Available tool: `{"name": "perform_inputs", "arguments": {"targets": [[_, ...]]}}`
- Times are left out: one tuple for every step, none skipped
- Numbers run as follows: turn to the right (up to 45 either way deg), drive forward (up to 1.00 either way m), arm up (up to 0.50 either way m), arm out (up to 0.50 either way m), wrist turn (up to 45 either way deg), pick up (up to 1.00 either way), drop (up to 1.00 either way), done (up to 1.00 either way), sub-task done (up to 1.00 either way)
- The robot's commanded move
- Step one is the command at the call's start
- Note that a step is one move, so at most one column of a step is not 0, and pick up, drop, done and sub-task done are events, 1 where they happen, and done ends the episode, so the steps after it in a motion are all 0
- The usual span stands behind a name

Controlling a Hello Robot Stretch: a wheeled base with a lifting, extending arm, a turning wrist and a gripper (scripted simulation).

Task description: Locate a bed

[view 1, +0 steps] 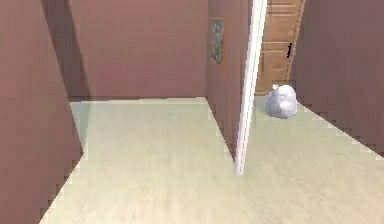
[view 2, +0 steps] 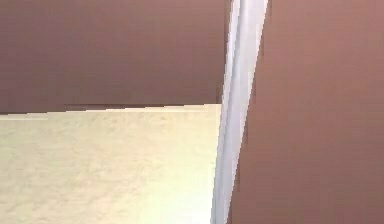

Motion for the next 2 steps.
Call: {"name": "perform_inputs", "arguments": {"targets": [[36.0, 0.00, 0.00, 0.00, 0.0, 0.00, 0.00, 0.00, 0.00], [0.0, 0.45, 0.00, 0.00, 0.0, 0.00, 0.00, 0.00, 0.00]]}}
